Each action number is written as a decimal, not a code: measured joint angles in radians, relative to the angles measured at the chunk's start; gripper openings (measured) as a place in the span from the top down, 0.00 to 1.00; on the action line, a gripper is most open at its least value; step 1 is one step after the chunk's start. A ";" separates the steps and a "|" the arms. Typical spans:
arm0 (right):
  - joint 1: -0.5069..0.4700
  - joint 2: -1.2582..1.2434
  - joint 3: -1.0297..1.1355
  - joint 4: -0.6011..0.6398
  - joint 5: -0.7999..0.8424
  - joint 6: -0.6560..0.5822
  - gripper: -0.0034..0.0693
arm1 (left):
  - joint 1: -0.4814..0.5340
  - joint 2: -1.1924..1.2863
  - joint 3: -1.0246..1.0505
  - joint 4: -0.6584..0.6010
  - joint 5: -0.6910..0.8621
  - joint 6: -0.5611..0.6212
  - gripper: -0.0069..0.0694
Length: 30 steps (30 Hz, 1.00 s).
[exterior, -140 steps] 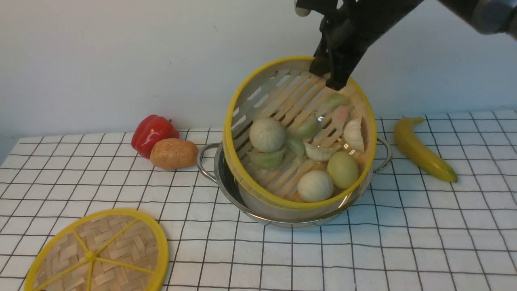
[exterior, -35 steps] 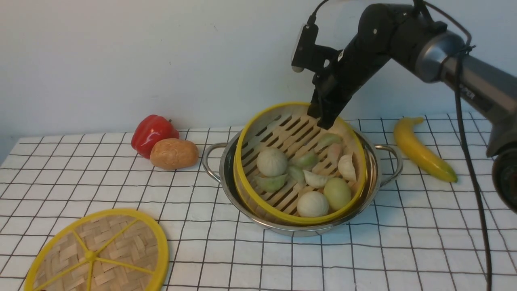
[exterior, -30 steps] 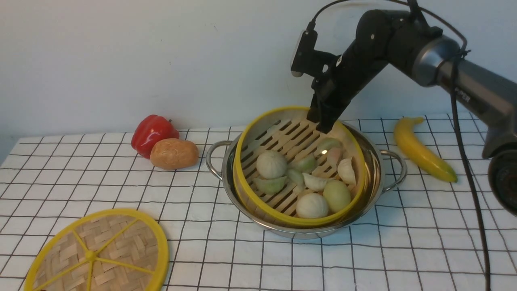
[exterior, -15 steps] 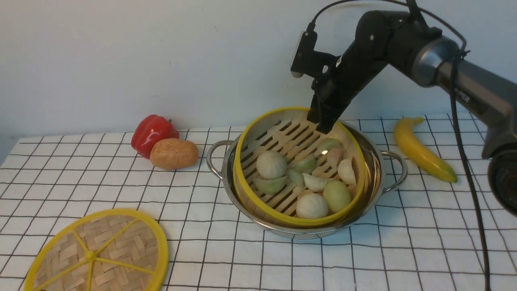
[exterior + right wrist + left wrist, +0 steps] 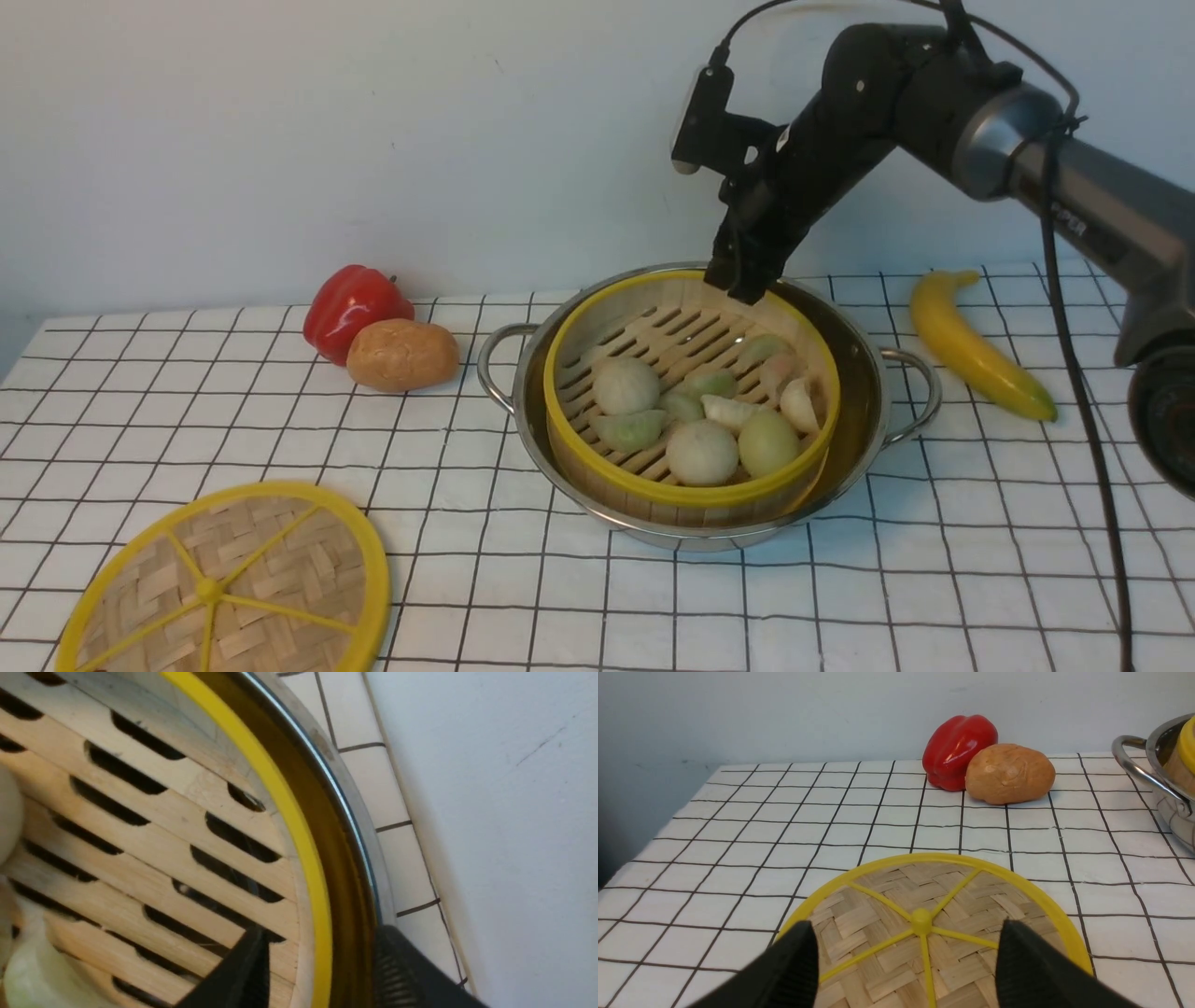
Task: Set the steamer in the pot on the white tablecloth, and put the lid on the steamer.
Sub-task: 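Place the bamboo steamer basket of food into the steel pot with the right gripper, then grasp the bamboo steamer lid lying on the table by its centre knob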
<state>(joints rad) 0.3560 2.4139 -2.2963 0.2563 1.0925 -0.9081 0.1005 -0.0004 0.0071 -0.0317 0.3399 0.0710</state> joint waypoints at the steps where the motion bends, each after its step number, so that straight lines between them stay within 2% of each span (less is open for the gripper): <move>1: 0.000 -0.004 0.000 0.000 -0.006 0.001 0.49 | 0.000 0.000 0.000 0.000 0.000 0.000 0.29; 10: -0.030 -0.149 0.000 -0.018 -0.028 0.024 0.47 | 0.000 0.000 0.000 0.000 0.000 0.000 0.29; 15: -0.065 -0.281 0.000 -0.112 -0.029 0.134 0.57 | 0.000 0.000 0.000 0.000 0.000 0.000 0.29; 18: -0.082 -0.364 0.000 -0.154 -0.029 0.230 0.73 | 0.000 0.000 0.000 0.000 0.000 0.000 0.29; 21: -0.099 -0.462 -0.001 -0.167 -0.034 0.387 0.94 | 0.000 0.000 0.000 0.000 0.000 0.000 0.29; 27: -0.099 -0.569 -0.002 -0.160 -0.038 0.651 0.97 | 0.000 0.000 0.000 0.000 0.000 0.000 0.29; 30: -0.099 -0.589 -0.002 -0.144 -0.039 0.736 0.97 | 0.000 0.000 0.000 0.000 0.000 0.000 0.29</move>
<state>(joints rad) 0.2565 1.8247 -2.2983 0.1128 1.0533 -0.1717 0.1005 -0.0004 0.0071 -0.0317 0.3399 0.0710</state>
